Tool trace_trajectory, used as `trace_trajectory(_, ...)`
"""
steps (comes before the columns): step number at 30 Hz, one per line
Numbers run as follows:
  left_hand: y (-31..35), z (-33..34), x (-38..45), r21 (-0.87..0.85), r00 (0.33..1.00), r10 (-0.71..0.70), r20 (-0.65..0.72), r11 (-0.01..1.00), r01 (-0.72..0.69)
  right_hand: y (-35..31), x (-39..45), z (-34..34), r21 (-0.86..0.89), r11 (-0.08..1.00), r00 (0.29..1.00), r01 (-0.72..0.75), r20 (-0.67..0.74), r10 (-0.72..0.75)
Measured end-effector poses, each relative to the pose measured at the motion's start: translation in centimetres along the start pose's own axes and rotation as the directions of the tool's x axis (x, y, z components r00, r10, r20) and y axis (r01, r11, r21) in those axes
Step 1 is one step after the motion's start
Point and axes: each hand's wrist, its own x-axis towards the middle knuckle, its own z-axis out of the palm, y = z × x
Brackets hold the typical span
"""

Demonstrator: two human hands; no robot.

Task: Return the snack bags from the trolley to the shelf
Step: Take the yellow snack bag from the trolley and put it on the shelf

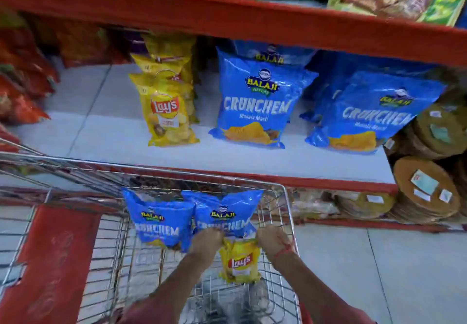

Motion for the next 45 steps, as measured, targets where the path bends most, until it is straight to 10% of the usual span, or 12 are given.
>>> trace_trajectory(5, -2.4, -1.4, -1.6, -0.29, 0.993, -0.003, -0.117, 0.957, -0.031, -0.3, -1.3, -1.2, 0.009, 0.997, 0.996, 0.082, 0.045, -0.082)
trace_trajectory(17, -5.0, -12.2, -10.9, -0.603, 0.806, -0.064, -0.589, 0.698, -0.386, -5.8, -7.1, -8.5, 0.233, 0.797, 0.803, 0.557, -0.397, -0.445)
trace_trajectory(23, -5.3, -18.9, -12.0, -0.539, 0.638, -0.116, -0.761, 0.66, -0.523, -11.0, -8.9, -13.2, 0.429, 0.613, 0.737, 0.663, -0.514, -0.438)
trace_trajectory(29, -6.7, -25.2, -11.3, -0.392, 0.497, -0.086, -0.863, 0.735, -0.553, -16.1, -8.2, -16.7, 0.255, 0.596, 0.586, 0.761, -0.663, -0.465)
trace_trajectory(45, -10.4, -25.0, -6.0, -0.444, 0.531, -0.182, -0.827, 0.791, -0.421, -19.7, -0.7, -13.7, 0.252, 0.709, 0.632, 0.658, -0.697, -0.339)
